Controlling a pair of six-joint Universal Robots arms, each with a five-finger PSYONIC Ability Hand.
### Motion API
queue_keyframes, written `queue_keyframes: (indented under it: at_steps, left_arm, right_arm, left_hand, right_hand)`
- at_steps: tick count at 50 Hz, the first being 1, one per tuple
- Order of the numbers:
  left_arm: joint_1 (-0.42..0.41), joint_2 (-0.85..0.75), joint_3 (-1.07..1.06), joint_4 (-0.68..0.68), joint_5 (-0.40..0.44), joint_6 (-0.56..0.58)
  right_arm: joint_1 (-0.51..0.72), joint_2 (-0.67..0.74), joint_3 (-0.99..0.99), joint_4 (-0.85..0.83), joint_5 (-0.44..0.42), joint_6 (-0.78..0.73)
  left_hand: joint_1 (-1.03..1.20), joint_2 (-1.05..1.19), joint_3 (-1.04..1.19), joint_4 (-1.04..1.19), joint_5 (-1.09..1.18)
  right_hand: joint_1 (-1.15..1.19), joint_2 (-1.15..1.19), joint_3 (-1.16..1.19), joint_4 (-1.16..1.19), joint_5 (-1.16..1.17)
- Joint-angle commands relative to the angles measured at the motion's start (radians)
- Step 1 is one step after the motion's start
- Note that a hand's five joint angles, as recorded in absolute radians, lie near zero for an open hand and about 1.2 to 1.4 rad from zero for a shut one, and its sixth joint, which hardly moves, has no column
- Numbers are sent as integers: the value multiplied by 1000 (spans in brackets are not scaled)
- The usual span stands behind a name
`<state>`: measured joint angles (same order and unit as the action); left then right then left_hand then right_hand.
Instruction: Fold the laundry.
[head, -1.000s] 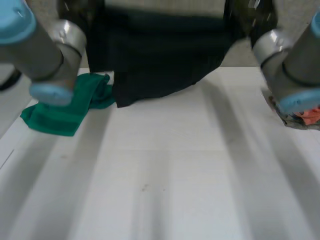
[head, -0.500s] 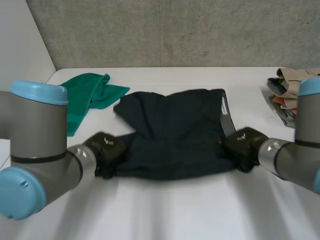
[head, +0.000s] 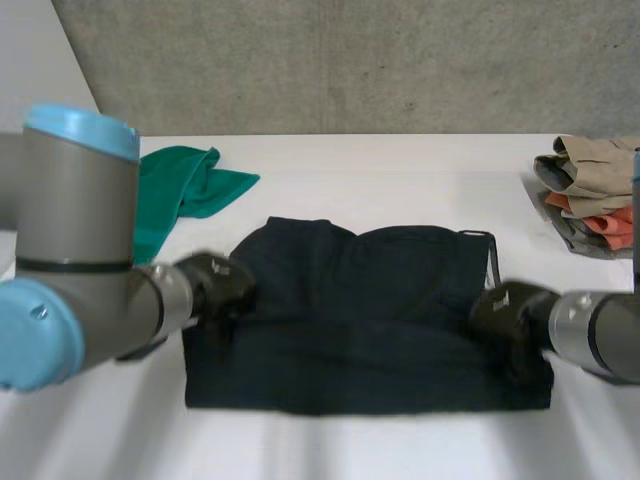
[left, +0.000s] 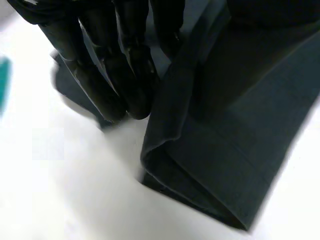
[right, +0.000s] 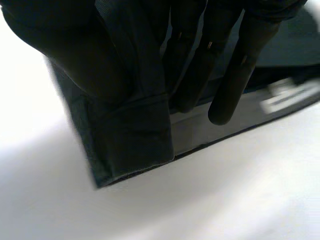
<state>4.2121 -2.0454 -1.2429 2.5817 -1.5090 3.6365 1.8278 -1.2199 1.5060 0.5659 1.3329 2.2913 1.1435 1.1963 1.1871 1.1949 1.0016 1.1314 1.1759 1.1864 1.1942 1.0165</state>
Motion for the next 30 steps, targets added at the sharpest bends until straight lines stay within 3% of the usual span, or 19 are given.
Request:
queue_keyframes:
  at_steps: [1, 7, 12, 13, 14, 15, 16, 19, 22, 27, 30]
  left_arm:
    - [3, -186, 283, 162, 0, 60]
    - [5, -416, 609, 261, -66, 100]
    - [-23, -577, 793, 264, -71, 110]
    - [-30, -597, 813, 264, -68, 110]
    - [-37, -616, 833, 267, -65, 111]
    - [-50, -642, 858, 271, -66, 114]
    - [-56, -651, 869, 276, -69, 116]
    - [-75, -653, 875, 302, -100, 119]
    - [-69, -606, 837, 321, -157, 108]
    - [-63, -492, 709, 350, -198, 65]
    - [-64, -409, 602, 385, -181, 28]
  right_arm:
    - [11, 48, -85, -311, 49, 201]
    - [27, 150, -144, -587, 137, 206]
    - [47, 264, -187, -780, 161, 177]
    - [50, 289, -197, -805, 164, 171]
    - [53, 310, -210, -829, 169, 163]
    - [59, 350, -236, -874, 193, 143]
    - [62, 364, -245, -886, 212, 139]
    - [70, 387, -266, -890, 276, 126]
    - [71, 349, -248, -857, 289, 174]
    - [64, 206, -181, -710, 246, 278]
    - [36, 109, -144, -523, 178, 312]
  left_hand:
    - [253, 200, 209, 201, 220]
    - [253, 200, 209, 201, 220]
    - [253, 200, 209, 201, 220]
    - [146, 93, 102, 94, 113]
    - [-103, -155, -146, -154, -135]
    - [-817, -870, -861, -869, -850]
    - [-969, -1022, -1013, -1020, -1002]
    - [-969, -1022, -1013, -1020, -1002]
    - [-969, -1022, -1013, -1020, -1002]
    - [-969, -1022, -1013, -1020, -1002]
    - [-969, -1022, -1013, -1020, -1002]
  right_hand:
    - [265, 220, 210, 202, 205]
    - [265, 220, 210, 202, 205]
    - [265, 220, 210, 202, 205]
    - [265, 220, 210, 202, 205]
    - [122, 78, 67, 59, 62]
    - [-731, -775, -786, -794, -791]
    - [-957, -1001, -1012, -1020, -1016]
    - [-957, -1001, -1012, -1020, -1016]
    - [-957, -1001, -1012, -1020, -1016]
    - [-957, -1001, -1012, -1020, -1016]
    - [-957, -1001, -1012, -1020, -1016]
